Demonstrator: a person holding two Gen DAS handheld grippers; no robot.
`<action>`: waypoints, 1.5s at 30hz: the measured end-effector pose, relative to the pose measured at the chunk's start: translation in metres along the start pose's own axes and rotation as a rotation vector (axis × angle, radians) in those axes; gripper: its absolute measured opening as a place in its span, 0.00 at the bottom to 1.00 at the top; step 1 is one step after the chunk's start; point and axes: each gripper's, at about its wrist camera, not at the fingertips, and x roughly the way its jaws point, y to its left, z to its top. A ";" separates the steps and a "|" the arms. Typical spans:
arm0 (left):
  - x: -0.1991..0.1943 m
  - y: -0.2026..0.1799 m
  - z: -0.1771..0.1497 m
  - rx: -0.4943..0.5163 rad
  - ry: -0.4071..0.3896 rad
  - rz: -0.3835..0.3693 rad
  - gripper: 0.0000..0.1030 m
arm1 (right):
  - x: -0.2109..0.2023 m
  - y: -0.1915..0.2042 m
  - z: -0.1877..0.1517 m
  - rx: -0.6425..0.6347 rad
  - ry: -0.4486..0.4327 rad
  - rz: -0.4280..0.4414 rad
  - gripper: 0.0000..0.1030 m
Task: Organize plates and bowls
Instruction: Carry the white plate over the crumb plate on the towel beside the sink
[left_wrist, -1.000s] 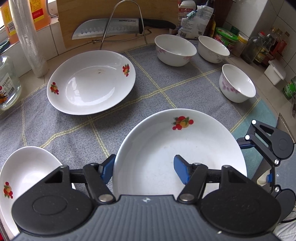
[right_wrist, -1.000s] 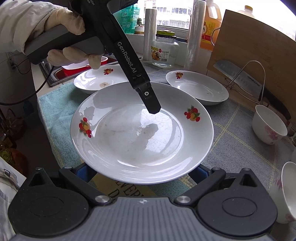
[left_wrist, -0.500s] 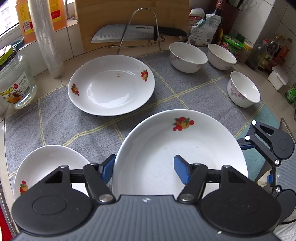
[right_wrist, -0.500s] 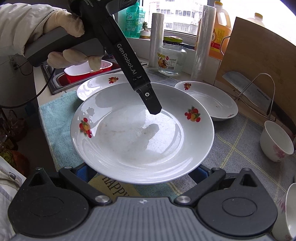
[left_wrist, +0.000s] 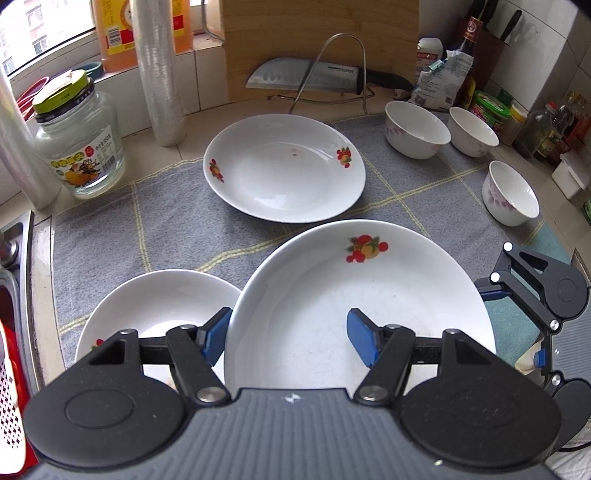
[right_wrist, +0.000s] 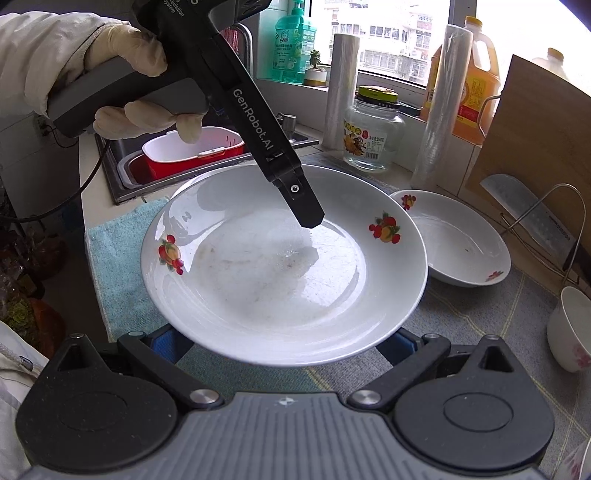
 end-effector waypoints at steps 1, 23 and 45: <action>-0.002 0.004 -0.001 -0.006 -0.001 0.004 0.64 | 0.003 0.001 0.003 -0.005 -0.001 0.004 1.00; -0.011 0.089 -0.032 -0.120 0.015 0.061 0.64 | 0.072 0.020 0.054 -0.064 0.018 0.114 1.00; 0.010 0.113 -0.031 -0.121 0.075 0.043 0.64 | 0.098 0.018 0.065 -0.028 0.070 0.137 1.00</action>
